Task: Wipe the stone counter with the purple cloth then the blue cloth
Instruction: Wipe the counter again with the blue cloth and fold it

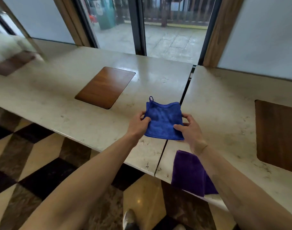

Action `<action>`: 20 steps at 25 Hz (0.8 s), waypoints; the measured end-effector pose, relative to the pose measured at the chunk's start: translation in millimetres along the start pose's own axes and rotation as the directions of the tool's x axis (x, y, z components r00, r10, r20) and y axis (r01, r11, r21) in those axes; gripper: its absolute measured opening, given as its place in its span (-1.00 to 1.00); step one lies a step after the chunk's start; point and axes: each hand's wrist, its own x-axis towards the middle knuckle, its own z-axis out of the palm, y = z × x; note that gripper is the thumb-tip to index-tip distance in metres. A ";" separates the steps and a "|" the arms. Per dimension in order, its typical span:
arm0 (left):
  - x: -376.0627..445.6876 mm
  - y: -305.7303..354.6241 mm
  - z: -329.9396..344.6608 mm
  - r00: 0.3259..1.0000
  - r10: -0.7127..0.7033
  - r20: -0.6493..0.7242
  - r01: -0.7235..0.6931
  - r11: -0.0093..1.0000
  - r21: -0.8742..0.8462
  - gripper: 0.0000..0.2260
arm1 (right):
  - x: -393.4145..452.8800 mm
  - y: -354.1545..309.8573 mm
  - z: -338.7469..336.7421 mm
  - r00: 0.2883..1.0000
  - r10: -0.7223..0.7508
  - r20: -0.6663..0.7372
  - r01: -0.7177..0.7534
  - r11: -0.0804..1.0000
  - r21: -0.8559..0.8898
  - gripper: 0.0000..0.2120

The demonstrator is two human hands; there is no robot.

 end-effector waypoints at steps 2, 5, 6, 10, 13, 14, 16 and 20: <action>-2.2 -3.4 -24.8 1.000 0.014 -0.007 -0.014 1.000 0.002 -0.78 | -8.4 -4.3 21.2 1.000 -0.010 0.018 0.010 1.000 -0.008 -0.64; 2.6 -9.4 -58.8 0.999 0.033 0.015 -0.034 0.999 0.006 -0.78 | -20.9 -6.2 53.1 1.000 -0.022 0.020 0.022 1.000 -0.013 -0.64; 5.9 -13.4 -70.1 0.999 0.032 0.035 -0.032 0.999 0.006 -0.78 | -24.3 -5.0 64.3 1.000 -0.023 0.007 0.023 0.999 -0.023 -0.64; 22.1 -27.6 -104.2 0.984 0.057 0.171 -0.065 0.997 0.045 -0.71 | -36.6 -1.7 103.3 0.990 -0.039 -0.132 0.035 0.999 -0.028 -0.62; 34.7 -32.8 -118.5 0.960 0.076 0.271 -0.098 0.993 0.069 -0.70 | -48.5 2.3 123.9 0.971 -0.037 -0.238 0.037 0.999 -0.004 -0.63; 37.0 -34.0 -120.8 0.949 0.077 0.306 -0.102 0.993 0.067 -0.70 | -52.7 5.1 128.3 0.961 -0.031 -0.273 0.031 1.000 -0.004 -0.63; 38.4 -38.0 -121.1 0.926 0.092 0.367 -0.124 0.990 0.063 -0.71 | -60.8 12.4 132.7 0.942 -0.032 -0.333 0.023 0.999 -0.030 -0.64; 35.9 -57.6 -118.2 0.910 0.106 0.401 -0.142 0.988 0.061 -0.77 | -70.1 30.6 134.2 0.919 -0.041 -0.393 -0.016 0.990 -0.141 -0.63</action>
